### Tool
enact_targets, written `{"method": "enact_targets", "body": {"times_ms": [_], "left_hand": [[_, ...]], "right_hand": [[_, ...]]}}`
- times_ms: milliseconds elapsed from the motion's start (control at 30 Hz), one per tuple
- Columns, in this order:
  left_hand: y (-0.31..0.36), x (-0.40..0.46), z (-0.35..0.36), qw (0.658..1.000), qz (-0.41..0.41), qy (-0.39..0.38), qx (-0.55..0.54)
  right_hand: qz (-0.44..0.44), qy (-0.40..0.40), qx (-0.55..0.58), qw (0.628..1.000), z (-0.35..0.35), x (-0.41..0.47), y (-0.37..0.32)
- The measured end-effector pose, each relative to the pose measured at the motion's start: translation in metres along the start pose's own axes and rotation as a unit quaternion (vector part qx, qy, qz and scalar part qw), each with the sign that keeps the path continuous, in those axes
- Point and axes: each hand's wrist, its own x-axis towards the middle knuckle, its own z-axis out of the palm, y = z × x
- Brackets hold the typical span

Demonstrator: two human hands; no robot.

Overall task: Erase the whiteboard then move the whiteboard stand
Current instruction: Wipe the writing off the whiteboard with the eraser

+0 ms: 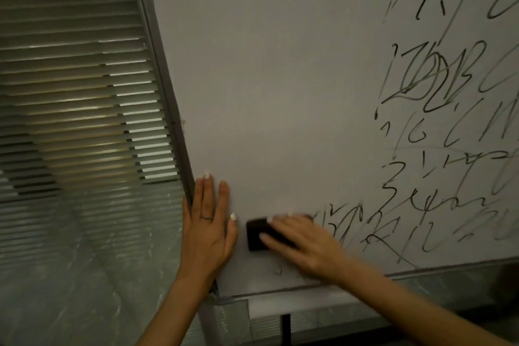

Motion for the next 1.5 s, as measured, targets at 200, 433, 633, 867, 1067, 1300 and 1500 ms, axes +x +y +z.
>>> {"method": "enact_targets", "body": {"times_ms": [200, 433, 633, 867, 1067, 1300, 1500], "left_hand": [[0.003, 0.0, -0.005, 1.0, -0.022, -0.017, -0.011], [0.008, -0.003, -0.003, 0.999, -0.04, -0.017, 0.002], [0.007, -0.001, -0.004, 0.999, -0.03, -0.021, 0.005], [0.004, -0.002, -0.004, 1.0, -0.018, -0.019, 0.01], [0.004, -0.001, -0.004, 1.0, -0.023, -0.018, 0.005], [0.011, 0.0, 0.001, 0.999, -0.044, -0.009, 0.012], [0.003, -0.001, -0.003, 1.0, -0.025, -0.01, 0.0]], "right_hand": [[0.093, 0.123, -0.053, 0.987, -0.036, 0.055, 0.042], [0.087, 0.08, -0.017, 0.993, -0.012, 0.029, 0.006], [-0.035, -0.077, 0.013, 0.996, 0.014, -0.032, -0.033], [-0.097, -0.139, -0.011, 0.985, 0.006, -0.051, -0.018], [0.014, -0.013, -0.037, 0.999, -0.04, -0.012, 0.042], [0.198, 0.095, -0.072, 0.973, -0.042, -0.021, 0.04], [-0.098, -0.129, -0.093, 0.982, -0.029, -0.087, 0.021]]}}
